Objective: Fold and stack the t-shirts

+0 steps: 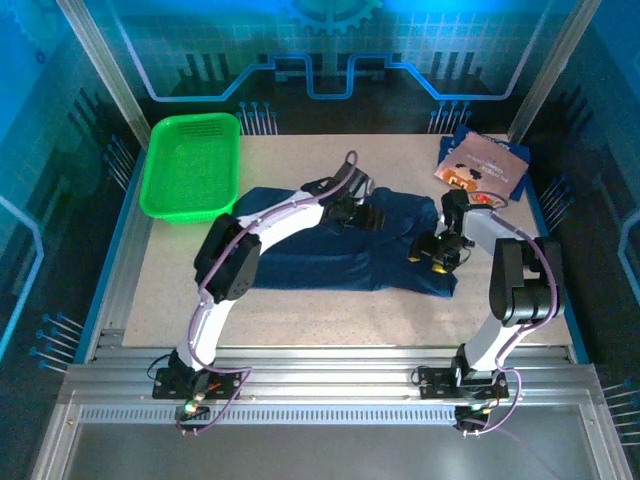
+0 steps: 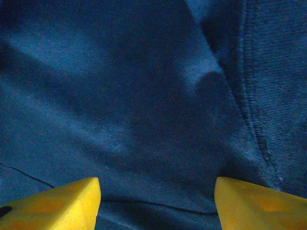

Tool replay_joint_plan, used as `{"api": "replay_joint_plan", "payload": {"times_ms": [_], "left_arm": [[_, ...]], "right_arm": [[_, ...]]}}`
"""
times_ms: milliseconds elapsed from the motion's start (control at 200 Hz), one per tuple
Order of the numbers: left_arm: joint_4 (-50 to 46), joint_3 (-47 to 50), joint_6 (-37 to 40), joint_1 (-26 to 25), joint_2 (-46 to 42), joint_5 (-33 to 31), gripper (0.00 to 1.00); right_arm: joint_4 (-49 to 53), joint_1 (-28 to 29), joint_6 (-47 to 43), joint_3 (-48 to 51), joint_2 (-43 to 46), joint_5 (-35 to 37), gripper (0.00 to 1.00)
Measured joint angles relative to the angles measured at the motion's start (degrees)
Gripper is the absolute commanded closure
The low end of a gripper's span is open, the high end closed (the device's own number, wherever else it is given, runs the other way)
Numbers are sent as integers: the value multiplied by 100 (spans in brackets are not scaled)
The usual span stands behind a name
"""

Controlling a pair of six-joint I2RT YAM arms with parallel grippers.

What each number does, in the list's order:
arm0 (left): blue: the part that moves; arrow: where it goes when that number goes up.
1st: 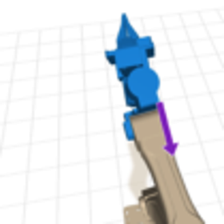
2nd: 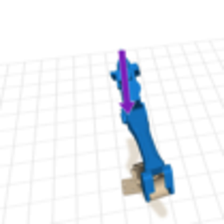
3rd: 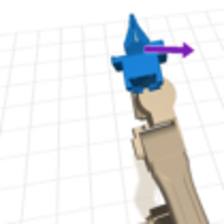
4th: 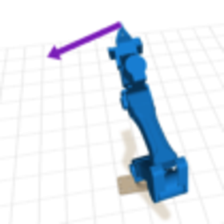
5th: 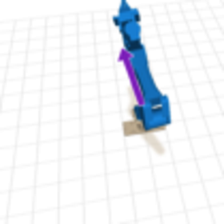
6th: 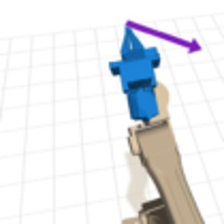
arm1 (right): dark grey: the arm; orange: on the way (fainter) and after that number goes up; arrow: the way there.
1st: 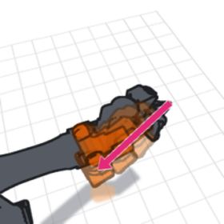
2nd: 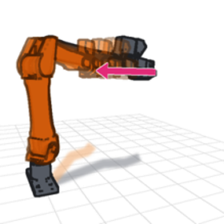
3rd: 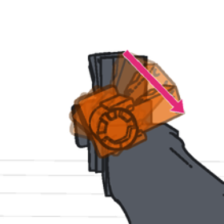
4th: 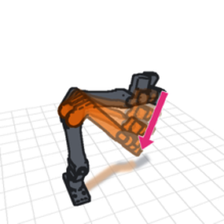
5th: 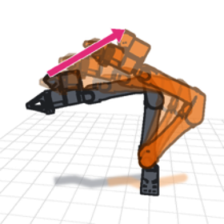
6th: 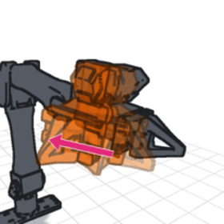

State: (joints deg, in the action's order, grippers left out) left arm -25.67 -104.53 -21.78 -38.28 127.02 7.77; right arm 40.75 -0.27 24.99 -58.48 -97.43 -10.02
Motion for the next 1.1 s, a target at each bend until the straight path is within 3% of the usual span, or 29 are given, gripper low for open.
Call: {"api": "replay_joint_plan", "payload": {"times_ms": [705,815,960,1096], "left_arm": [[-863,-1980,208,-306,1606,-1147,55],[-922,-2085,258,-345,1711,-1215,67],[-1010,-2105,264,-367,1775,-1287,94],[-1016,-2105,356,-350,1779,-1451,100]], "right_arm": [[-98,-129,-308,643,378,-415,37],[-96,-131,-345,643,378,-417,38],[-87,-131,-391,643,378,-413,38],[-90,-157,-431,686,385,-391,39]]}}
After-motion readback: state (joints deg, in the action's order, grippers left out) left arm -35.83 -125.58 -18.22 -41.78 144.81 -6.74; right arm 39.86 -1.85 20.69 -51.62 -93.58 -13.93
